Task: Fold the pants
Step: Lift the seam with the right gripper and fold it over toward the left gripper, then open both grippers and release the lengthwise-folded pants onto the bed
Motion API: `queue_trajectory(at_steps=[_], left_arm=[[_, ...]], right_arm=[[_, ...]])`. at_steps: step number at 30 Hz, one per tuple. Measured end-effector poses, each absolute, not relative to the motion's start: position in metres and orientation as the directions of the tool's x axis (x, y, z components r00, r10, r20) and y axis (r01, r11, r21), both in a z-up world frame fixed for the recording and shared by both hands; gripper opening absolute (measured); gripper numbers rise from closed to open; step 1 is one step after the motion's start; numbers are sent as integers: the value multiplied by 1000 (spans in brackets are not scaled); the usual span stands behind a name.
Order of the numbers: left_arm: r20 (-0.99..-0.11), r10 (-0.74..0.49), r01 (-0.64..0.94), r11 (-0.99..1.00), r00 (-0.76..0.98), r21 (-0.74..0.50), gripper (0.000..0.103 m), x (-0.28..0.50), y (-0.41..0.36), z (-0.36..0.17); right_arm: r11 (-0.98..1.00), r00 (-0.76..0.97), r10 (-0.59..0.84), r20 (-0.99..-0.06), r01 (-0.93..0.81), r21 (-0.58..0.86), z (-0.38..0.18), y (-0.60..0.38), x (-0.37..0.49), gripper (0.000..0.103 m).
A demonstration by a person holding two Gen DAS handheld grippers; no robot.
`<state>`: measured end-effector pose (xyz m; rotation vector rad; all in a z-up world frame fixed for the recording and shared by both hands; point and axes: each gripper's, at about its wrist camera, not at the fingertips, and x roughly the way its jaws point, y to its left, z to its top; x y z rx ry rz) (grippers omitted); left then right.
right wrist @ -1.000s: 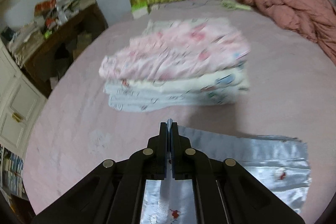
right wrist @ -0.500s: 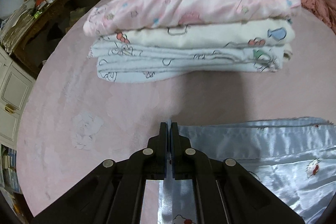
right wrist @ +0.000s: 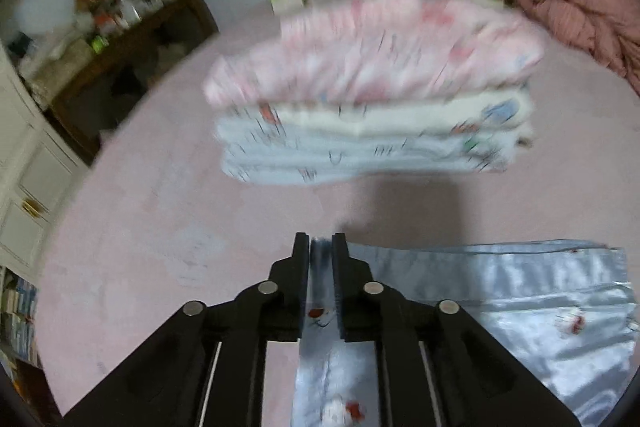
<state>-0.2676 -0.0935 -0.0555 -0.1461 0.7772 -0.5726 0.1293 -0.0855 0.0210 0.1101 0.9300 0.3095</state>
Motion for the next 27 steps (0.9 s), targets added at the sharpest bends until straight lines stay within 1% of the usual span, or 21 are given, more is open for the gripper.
queue_trajectory(at_steps=[2, 3, 4, 6, 8, 10, 11, 13, 16, 18, 19, 20, 22, 24, 27], left_arm=[[-617, -549, 426, 833, 564, -352, 21, -267, -89, -54], [-622, -537, 414, 841, 570, -348, 38, -268, -87, -52], [-628, -515, 398, 856, 584, -331, 45, -267, -84, -50], [-629, -502, 392, 863, 594, -319, 45, -267, -78, -47], [-628, -514, 387, 857, 584, -341, 45, -264, -74, -45], [-631, -519, 391, 853, 577, -344, 46, -262, -72, -42], [-634, -505, 392, 861, 585, -324, 46, -264, -72, -40], [-638, -471, 380, 879, 609, -287, 50, -266, -72, -37], [-646, -473, 357, 880, 599, -313, 50, -264, -64, -37], [-638, -508, 357, 861, 579, -362, 49, -261, -60, -37], [-632, -528, 357, 849, 567, -389, 48, -259, -59, -37], [-630, -542, 357, 840, 557, -407, 48, -257, -59, -38], [-630, -581, 355, 814, 516, -460, 48, -250, -62, -42], [-624, -611, 336, 791, 487, -512, 48, -244, -62, -47], [-614, -626, 292, 774, 480, -562, 48, -235, -60, -56]], right_arm=[[940, 584, 339, -738, -233, 247, 45, -101, 106, 12], [936, 591, 352, -726, -245, 254, 55, -108, 96, 12], [933, 605, 359, -710, -257, 253, 67, -118, 81, 12], [934, 644, 356, -677, -278, 226, 93, -139, 48, 12], [936, 685, 346, -641, -293, 192, 118, -164, 14, 12], [937, 730, 348, -588, -294, 190, 141, -192, -27, 12], [934, 751, 358, -555, -293, 207, 150, -207, -54, 12], [927, 777, 372, -507, -292, 234, 163, -229, -89, 12], [940, 833, 336, -440, -265, 216, 168, -259, -161, 13], [956, 872, 281, -401, -215, 201, 164, -274, -203, 19], [958, 886, 262, -383, -190, 215, 158, -280, -225, 30], [959, 892, 249, -376, -172, 226, 151, -285, -240, 39], [971, 913, 177, -369, -102, 215, 129, -291, -275, 45], [977, 913, 134, -385, -58, 203, 108, -293, -295, 45], [980, 878, 80, -472, 17, 197, 64, -300, -311, 45]])
